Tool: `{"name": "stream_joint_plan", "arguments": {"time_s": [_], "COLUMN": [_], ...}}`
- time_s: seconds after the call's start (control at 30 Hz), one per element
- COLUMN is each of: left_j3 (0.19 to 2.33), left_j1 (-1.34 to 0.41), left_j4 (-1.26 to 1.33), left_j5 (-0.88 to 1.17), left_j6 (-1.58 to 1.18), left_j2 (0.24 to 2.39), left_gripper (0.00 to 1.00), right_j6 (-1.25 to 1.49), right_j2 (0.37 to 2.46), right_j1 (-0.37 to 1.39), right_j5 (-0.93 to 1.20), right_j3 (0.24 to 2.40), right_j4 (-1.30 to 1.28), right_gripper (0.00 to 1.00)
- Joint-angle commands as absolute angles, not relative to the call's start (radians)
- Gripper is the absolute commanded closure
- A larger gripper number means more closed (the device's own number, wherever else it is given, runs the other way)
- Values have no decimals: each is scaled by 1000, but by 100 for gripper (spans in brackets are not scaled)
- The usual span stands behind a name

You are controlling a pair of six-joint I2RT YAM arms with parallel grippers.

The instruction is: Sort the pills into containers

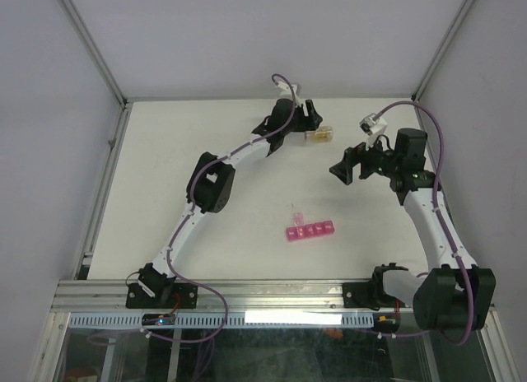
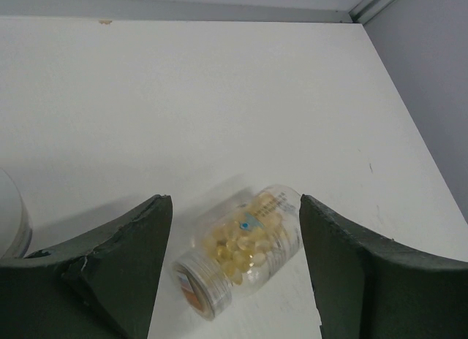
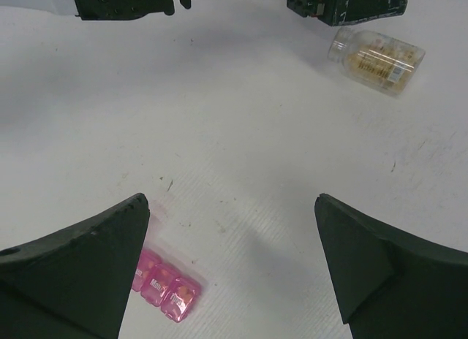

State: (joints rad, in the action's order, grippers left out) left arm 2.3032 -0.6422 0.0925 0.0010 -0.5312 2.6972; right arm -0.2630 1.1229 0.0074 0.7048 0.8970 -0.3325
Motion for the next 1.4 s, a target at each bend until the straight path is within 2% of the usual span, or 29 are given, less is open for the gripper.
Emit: {"name": "stream_joint_plan", "arguments": {"time_s": [0.0, 0.1, 0.2, 0.33, 0.4, 0.6, 0.73, 0.87, 1.17, 1.37], "left_j3": [2207, 1996, 1700, 1254, 1047, 536, 308, 226, 216, 266], "left_j1": [-656, -658, -659, -659, -659, -663, -731, -843, -1000, -1027], "left_j4": [208, 301, 445, 666, 764, 1018, 1048, 1034, 1281, 1440], "left_j5": [49, 117, 184, 236, 273, 428, 442, 384, 273, 216], "left_j6": [-412, -342, -249, -169, -145, -76, 56, 180, 156, 147], "left_j2": [2424, 2266, 2065, 1764, 1647, 1367, 1262, 1262, 1596, 1786], "left_gripper": [29, 28, 28, 27, 26, 25, 17, 9, 7, 8], "right_j6": [-296, -361, -495, -761, -988, -1744, -1840, -1734, -1581, -1521], "right_j2": [1092, 1089, 1086, 1038, 1041, 1241, 1379, 1430, 1463, 1474], "right_j1": [-5, -6, -5, -4, -2, 25, 107, 184, 257, 278], "right_j5": [803, 901, 1048, 1214, 1254, 1223, 1146, 1077, 1008, 984], "right_j3": [895, 886, 870, 803, 800, 915, 959, 952, 912, 888], "right_j4": [-298, -319, -359, -387, -516, -1046, -1137, -1028, -902, -839], "right_gripper": [1, 1, 1, 1, 1, 3, 7, 9, 8, 8]}}
